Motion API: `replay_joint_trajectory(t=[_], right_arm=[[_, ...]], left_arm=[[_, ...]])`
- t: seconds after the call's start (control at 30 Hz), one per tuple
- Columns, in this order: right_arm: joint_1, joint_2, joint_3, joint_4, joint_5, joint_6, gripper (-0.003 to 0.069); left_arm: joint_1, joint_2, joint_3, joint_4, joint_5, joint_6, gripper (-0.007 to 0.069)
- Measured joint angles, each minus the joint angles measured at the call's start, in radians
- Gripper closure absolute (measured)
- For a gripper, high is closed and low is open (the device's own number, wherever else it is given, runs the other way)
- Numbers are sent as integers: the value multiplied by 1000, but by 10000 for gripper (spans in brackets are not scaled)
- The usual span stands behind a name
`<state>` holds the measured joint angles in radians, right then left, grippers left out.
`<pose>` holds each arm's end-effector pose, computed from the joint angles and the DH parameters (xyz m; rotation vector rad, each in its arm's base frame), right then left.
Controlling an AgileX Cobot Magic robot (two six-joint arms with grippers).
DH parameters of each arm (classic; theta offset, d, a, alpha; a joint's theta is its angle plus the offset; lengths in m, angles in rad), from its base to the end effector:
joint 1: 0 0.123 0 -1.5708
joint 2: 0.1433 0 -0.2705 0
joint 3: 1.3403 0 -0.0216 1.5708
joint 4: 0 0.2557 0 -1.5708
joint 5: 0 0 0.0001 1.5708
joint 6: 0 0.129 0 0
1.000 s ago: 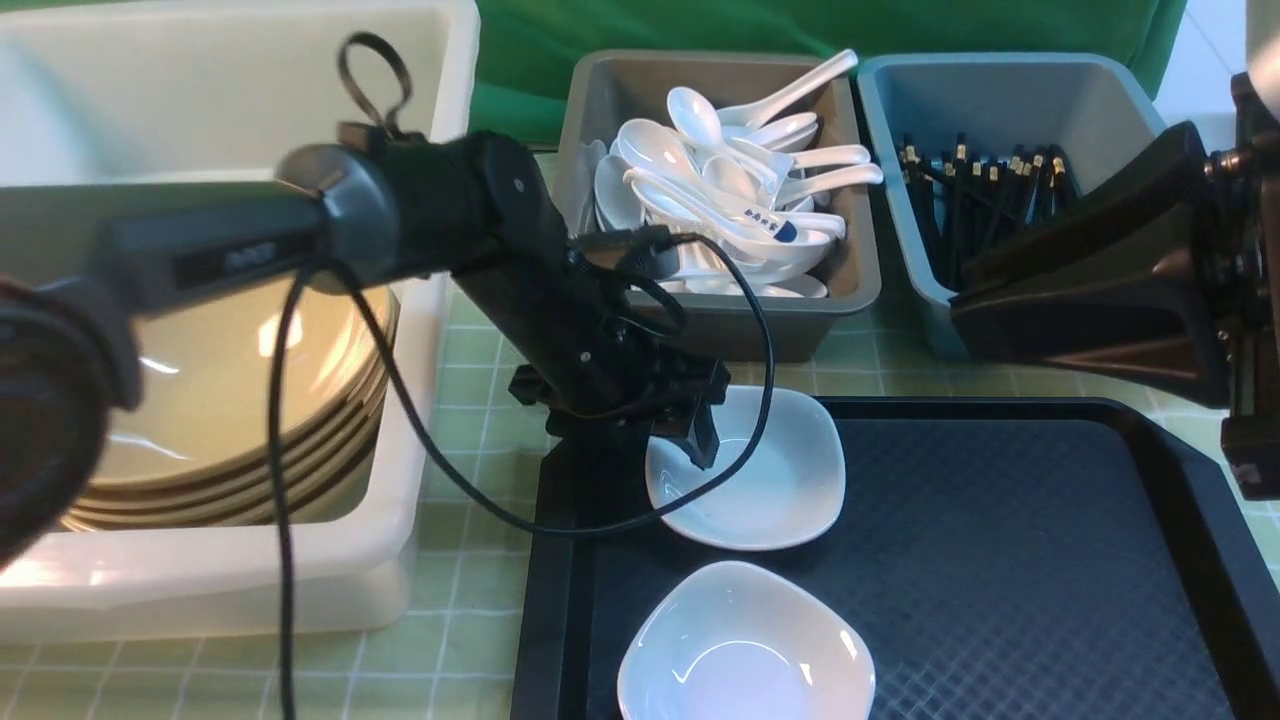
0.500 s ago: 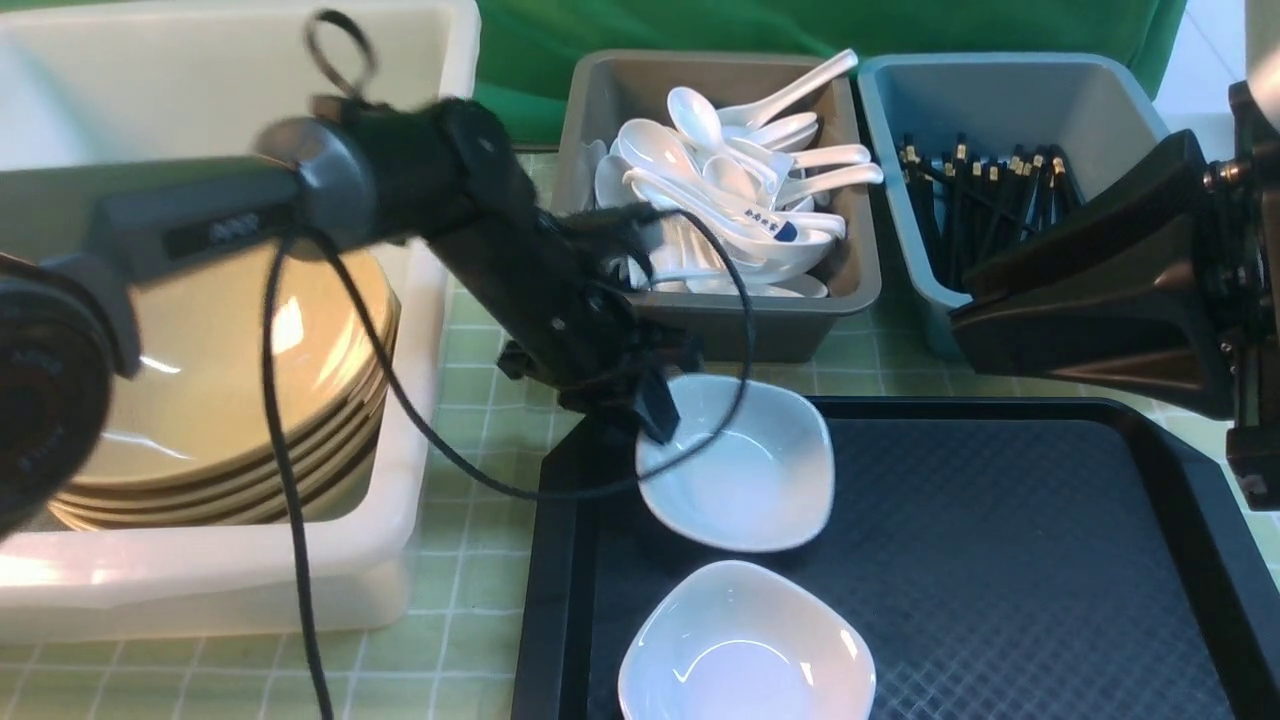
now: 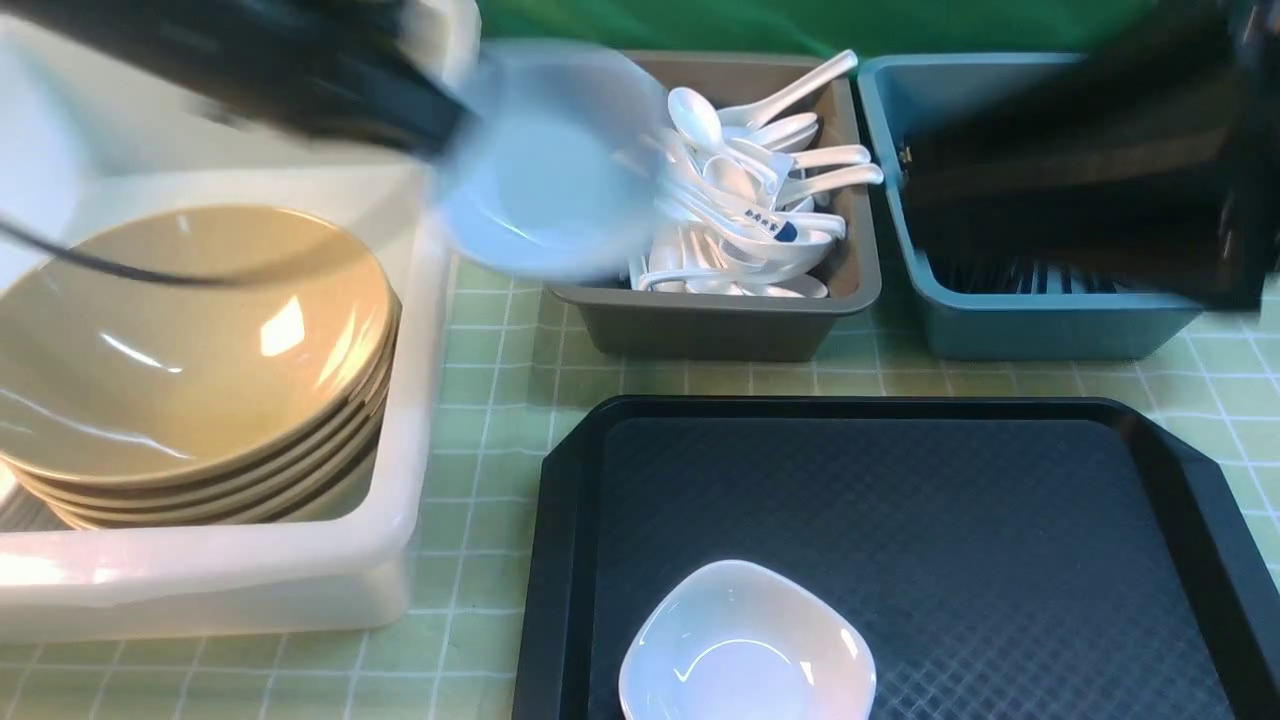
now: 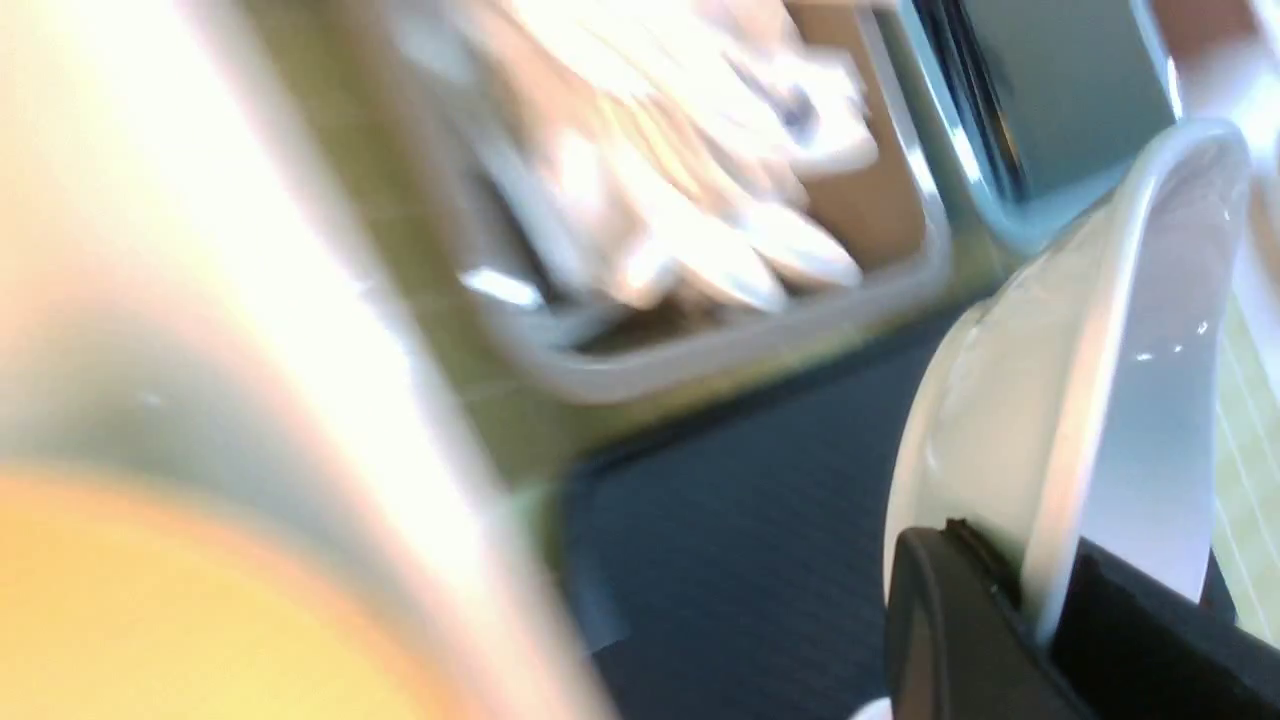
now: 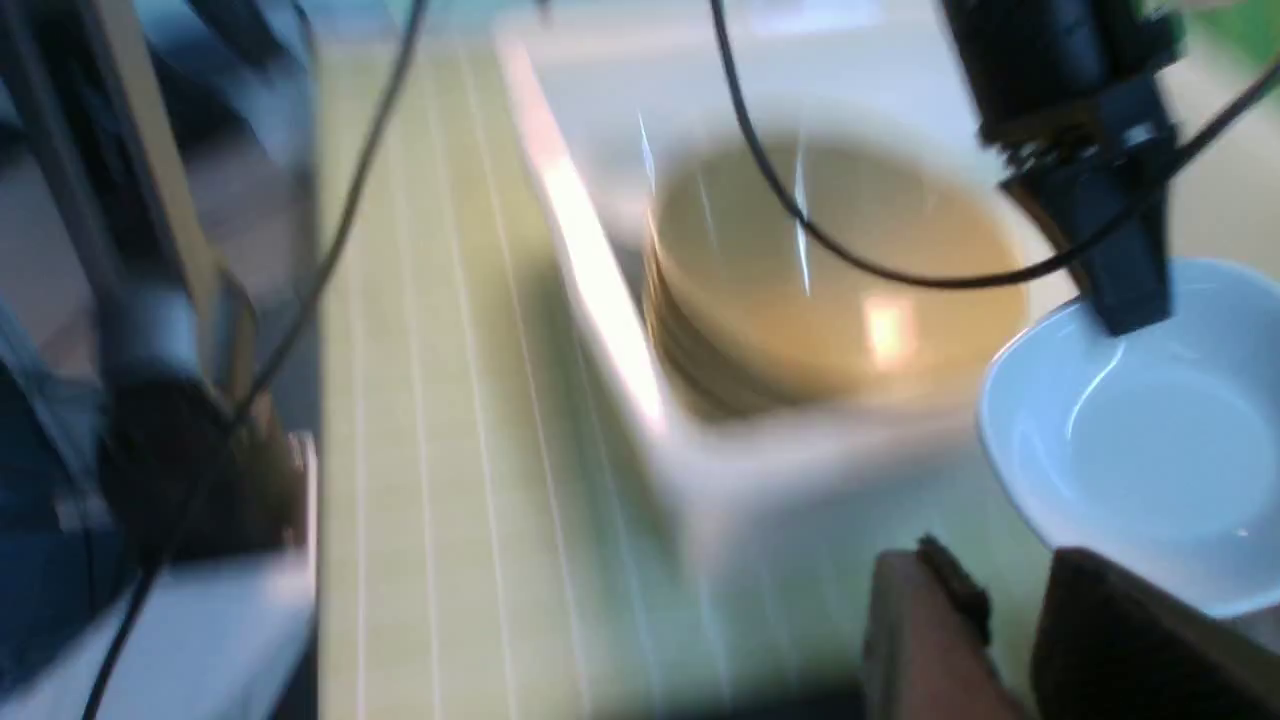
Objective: On green table put chopsticks spoon bowls plates into blue grey white boxes.
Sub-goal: 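Place the white bowl into the white bin with the other dishes with the left gripper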
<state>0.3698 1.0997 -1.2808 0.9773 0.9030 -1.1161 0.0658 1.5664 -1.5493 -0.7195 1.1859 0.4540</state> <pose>0.1987 0.1671 0.4342 -1.1047 1.5302 0.6736 0.3500 -0.0559 0.3440 0.3242 2.4113 -0.7504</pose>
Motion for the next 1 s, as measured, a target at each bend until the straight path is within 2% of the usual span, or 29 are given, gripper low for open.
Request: replay_joint_trajectory(t=[0.17, 0.2, 0.27, 0.37, 0.43, 0.47, 0.5, 0.6, 0.83, 1.0], right_arm=[[67, 118, -125, 42, 38, -61, 475], [82, 130, -133, 41, 39, -64, 475], [151, 201, -185, -4, 38, -73, 477], [237, 253, -225, -123, 17, -60, 506], [283, 269, -236, -231, -7, -23, 563], [286, 271, -237, -241, -10, -12, 569], [303, 272, -237, -305, -21, 31, 613], [309, 272, -242, -350, -27, 76, 634], [309, 273, -243, -367, -29, 100, 637], [309, 286, -243, -368, -30, 101, 637]], left_arm=[[358, -222, 70, 63, 37, -69, 609], [384, -239, 85, 70, 37, -76, 609], [513, -327, 190, 123, 12, -111, 609], [606, -364, 269, 251, -59, -185, 609], [630, -343, 285, 370, -90, -252, 609], [633, -340, 285, 382, -96, -267, 609], [639, -304, 290, 466, -114, -310, 609], [642, -250, 290, 523, -118, -342, 609], [642, -129, 278, 560, -117, -398, 609], [642, -143, 246, 569, -117, -417, 609]])
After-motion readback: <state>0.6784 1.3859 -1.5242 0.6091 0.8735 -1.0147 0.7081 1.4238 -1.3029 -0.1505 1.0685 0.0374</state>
